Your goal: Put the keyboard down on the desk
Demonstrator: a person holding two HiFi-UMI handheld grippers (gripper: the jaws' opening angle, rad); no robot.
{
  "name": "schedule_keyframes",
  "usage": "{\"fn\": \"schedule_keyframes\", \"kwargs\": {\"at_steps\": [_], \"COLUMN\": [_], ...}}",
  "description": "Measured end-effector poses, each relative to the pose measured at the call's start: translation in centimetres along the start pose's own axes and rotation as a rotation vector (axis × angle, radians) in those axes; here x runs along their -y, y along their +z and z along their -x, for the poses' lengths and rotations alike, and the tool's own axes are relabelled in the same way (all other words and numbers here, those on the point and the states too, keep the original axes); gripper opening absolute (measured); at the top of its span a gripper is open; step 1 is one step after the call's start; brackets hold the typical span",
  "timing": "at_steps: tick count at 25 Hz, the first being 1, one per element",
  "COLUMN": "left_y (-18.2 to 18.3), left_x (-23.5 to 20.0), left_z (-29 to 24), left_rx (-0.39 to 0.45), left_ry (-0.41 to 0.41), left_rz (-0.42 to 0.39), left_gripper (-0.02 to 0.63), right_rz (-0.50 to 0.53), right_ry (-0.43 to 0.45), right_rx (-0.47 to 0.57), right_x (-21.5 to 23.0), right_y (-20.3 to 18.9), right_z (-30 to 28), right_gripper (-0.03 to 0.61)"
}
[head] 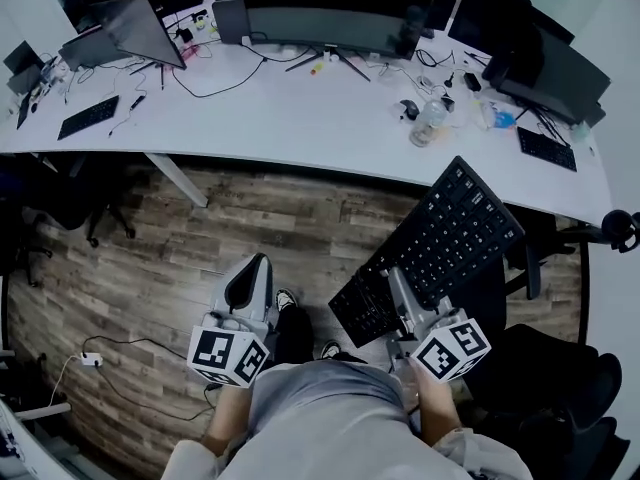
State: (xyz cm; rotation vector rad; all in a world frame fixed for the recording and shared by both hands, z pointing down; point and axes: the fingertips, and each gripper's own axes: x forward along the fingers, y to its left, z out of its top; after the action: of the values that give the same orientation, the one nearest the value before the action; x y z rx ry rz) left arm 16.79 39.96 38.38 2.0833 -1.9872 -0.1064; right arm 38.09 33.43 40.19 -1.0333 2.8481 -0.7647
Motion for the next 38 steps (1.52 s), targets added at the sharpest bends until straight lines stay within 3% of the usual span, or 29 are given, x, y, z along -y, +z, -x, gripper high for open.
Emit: {"fn": "schedule_keyframes", "kwargs": {"at_steps": [4,13,31,38], "left_y": [4.7,9.9,14.4,14.8], "left_x": [-3.1,-7.9,-18.6,-19.2], "left_z": [-3.1,-6.2,-12.6,-13.3], "left_rx": [0.046,0.081,0.046,0.061], "left_ry": [-0.011,-0.049,-0.143,-0.145], "left_rz": [-0.007,-0.023,-0.048,-0.024], "left_gripper": [0.000,0.000,0.000,0.000], "right_rz": [0.053,0.078,0.074,0.073], "right_ry": [-0.004,-0.016,-0.090,-0.096], "right_rx": [-0.004,0.009,0.040,0.032], "right_x": [-1.1,-3.9,-6.8,-6.4], "right_y": [3.7,7.5,10.5,10.7], "right_z": [-5.3,-12.3,-24.9,-26.1], "right_gripper": [0.071,0.071,0.071,0.071]}}
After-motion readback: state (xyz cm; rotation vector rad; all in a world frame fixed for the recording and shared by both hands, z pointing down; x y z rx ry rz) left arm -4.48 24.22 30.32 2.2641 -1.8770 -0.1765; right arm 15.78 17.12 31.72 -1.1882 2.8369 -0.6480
